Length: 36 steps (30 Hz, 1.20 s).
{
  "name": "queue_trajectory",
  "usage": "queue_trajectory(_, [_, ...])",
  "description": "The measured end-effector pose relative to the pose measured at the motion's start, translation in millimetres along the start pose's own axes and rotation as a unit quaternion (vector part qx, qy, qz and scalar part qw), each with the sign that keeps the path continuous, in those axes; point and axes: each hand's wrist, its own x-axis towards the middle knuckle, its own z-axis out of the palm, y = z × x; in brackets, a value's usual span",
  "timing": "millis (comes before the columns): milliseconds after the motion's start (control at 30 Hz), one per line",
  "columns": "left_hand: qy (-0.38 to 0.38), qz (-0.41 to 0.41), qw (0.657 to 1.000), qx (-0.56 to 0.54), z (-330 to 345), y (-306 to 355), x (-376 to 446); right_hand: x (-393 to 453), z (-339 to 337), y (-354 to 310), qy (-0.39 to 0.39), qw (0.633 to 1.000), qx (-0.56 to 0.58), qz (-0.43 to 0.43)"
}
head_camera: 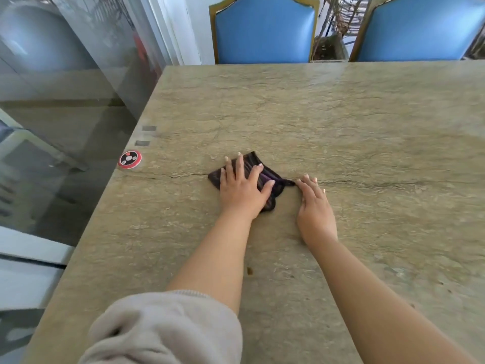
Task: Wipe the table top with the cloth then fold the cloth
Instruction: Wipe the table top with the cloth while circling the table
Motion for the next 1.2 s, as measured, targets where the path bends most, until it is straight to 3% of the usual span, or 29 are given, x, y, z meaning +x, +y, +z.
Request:
queue_trajectory(200, [0.045, -0.179, 0.983, -0.008, -12.5, -87.4, -16.8, -3.8, 13.4, -14.4, 0.003, 0.994, -0.105, 0.015])
queue_trajectory(300, [0.099, -0.136, 0.985, -0.034, -3.7, -82.4, -62.1, -7.3, 33.7, -47.5, -0.028, 0.989, -0.144, -0.004])
queue_trajectory(433, [0.087, 0.0, 0.996, -0.035, -4.1, -116.5, -78.2, -14.2, 75.4, -114.4, -0.145, 0.983, -0.078, -0.078])
queue_trajectory(567, [0.155, -0.091, 0.982, -0.055, -21.2, -179.3, -46.2, -27.8, 107.4, -127.8, -0.14, 0.979, -0.129, -0.067])
queue_trajectory(633, [0.111, -0.121, 0.985, -0.045, -28.8, -198.3, -33.7, -27.7, 107.8, -124.0, -0.145, 0.976, -0.145, -0.072])
queue_trajectory(800, [0.084, -0.142, 0.984, -0.064, -24.2, -181.2, -85.9, -26.8, 106.6, -128.4, -0.161, 0.969, -0.173, -0.067])
queue_trajectory(967, [0.082, -0.065, 0.994, -0.002, -4.3, -171.2, -185.2, -42.0, 106.2, -140.4, -0.181, 0.961, -0.201, -0.059])
queue_trajectory(1100, [0.091, -0.136, 0.987, -0.005, -12.5, -218.6, -162.6, -97.7, 115.4, -154.9, -0.219, 0.95, -0.167, -0.148])
queue_trajectory(1200, [0.077, -0.169, 0.983, -0.008, -19.1, -234.0, -153.4, -108.5, 113.8, -148.8, -0.231, 0.945, -0.163, -0.162])
